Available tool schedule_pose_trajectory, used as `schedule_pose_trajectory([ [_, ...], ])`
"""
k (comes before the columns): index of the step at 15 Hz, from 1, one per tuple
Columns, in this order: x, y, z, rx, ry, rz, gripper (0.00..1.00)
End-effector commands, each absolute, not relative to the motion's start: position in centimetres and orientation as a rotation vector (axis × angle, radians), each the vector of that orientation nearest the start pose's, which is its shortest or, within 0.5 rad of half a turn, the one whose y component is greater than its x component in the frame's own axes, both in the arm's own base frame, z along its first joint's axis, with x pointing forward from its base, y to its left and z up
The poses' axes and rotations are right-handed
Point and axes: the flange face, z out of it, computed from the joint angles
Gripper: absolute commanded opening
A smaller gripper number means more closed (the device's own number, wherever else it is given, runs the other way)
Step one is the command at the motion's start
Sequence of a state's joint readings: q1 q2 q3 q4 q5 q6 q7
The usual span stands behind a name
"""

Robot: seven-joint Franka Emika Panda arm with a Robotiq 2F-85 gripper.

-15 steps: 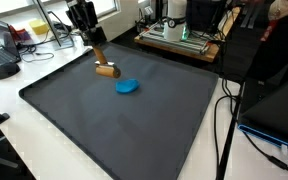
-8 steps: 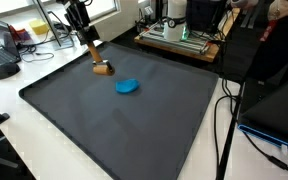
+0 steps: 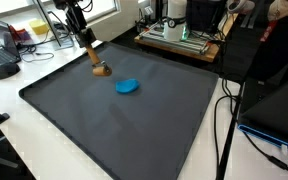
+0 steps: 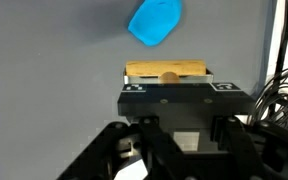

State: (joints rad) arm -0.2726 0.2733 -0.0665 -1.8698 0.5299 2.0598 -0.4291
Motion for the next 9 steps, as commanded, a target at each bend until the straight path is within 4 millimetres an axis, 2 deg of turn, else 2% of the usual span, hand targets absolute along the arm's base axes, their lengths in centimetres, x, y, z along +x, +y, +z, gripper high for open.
schedule_pose_trajectory([
  [1,58.3,-18.6,36.2,-2.64,0.277,-0.113,0.22],
  [8,58.1,-19.1,35.4,-2.653,0.416,-0.054,0.22],
  [9,58.3,-18.9,34.6,-2.661,0.36,-0.049,0.47],
])
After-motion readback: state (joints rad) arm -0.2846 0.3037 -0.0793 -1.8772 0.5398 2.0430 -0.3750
